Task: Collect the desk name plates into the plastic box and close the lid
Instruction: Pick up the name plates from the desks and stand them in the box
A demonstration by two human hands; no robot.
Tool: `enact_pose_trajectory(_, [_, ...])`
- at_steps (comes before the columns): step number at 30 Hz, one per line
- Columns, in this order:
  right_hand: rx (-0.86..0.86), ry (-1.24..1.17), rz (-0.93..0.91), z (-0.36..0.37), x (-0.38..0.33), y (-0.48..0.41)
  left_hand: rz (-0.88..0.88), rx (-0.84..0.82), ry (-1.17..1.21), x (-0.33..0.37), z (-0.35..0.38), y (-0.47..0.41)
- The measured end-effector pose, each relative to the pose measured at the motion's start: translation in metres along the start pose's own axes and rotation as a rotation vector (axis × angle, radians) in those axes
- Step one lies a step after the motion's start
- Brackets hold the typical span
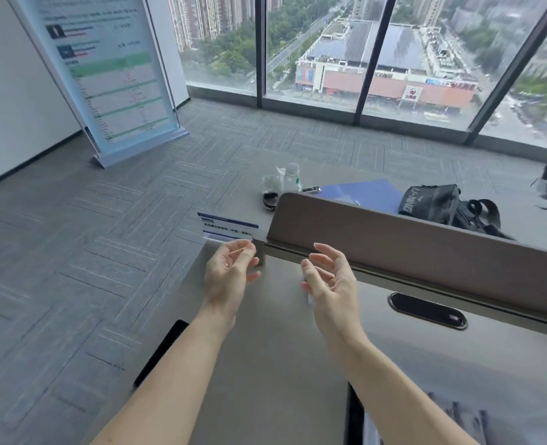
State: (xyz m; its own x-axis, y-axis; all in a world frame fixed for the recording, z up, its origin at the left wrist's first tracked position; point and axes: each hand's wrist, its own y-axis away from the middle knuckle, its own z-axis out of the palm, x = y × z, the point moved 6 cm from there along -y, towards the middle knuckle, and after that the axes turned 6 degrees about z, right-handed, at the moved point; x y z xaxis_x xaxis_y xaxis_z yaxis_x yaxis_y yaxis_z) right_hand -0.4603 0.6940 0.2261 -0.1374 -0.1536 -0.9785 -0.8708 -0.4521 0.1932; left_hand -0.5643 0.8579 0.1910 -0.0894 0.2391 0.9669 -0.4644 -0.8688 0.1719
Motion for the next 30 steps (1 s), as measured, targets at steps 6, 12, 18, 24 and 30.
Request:
enact_pose_trajectory(6, [0.011,0.039,0.033,0.075,0.036,-0.050,0.032,-0.012,-0.122,-0.010,-0.044,-0.089])
enact_pose_trajectory(12, [-0.052,0.096,0.067,0.145,0.070,-0.108,0.070,-0.005,-0.233,-0.035,-0.062,-0.173])
enact_pose_trajectory(18, [-0.039,0.357,-0.041,0.189,0.083,-0.171,0.040,0.025,-0.256,-0.079,-0.080,-0.237])
enact_pose_trajectory(24, [-0.093,0.763,-0.162,0.217,0.083,-0.217,0.073,0.084,-0.446,-0.110,-0.106,-0.297])
enact_pose_trajectory(30, [-0.141,1.204,0.059,0.234,0.099,-0.248,0.111,-0.015,-0.593,-0.123,-0.102,-0.329])
